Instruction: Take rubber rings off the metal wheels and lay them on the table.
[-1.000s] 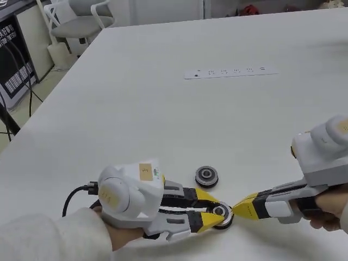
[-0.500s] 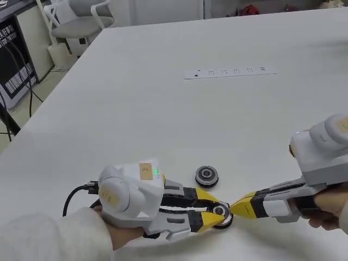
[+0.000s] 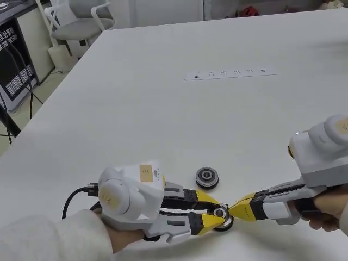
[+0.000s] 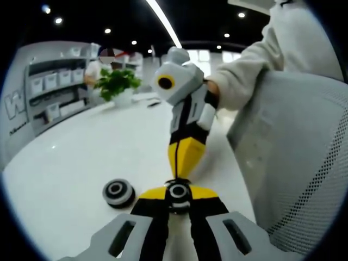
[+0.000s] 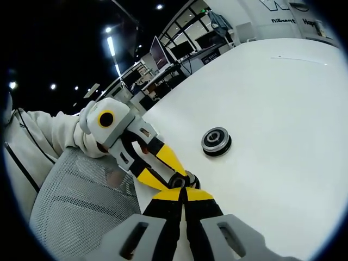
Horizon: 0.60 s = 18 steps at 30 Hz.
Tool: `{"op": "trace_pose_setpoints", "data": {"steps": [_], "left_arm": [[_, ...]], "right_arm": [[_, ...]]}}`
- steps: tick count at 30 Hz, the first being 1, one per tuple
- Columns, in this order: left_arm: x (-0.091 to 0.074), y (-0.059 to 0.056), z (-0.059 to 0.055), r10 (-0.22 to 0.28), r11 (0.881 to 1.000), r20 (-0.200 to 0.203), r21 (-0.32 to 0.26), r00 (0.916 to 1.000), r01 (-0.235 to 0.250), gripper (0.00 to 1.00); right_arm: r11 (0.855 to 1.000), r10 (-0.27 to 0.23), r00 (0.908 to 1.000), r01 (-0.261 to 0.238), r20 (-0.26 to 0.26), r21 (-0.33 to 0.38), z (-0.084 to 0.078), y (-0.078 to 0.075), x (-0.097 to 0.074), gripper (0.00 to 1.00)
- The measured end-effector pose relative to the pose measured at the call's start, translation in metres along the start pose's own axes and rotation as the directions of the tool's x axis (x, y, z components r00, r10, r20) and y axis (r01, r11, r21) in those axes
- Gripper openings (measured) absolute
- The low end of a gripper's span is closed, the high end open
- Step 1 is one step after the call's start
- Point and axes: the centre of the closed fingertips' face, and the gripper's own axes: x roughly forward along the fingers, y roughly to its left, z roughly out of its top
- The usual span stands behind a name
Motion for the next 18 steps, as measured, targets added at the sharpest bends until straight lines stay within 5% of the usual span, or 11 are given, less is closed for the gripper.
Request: {"op": "trace_pose_setpoints", "data": {"steps": [18], "left_arm": [[0.0, -0.0005, 0.0002, -0.002, 1.0, 0.0, 0.007, 1.0, 0.002, 0.14]], "right_arm": [[1.0, 0.024, 0.9997, -0.024, 0.009, -0.004, 0.003, 0.0056, 0.0006, 0.0]]}}
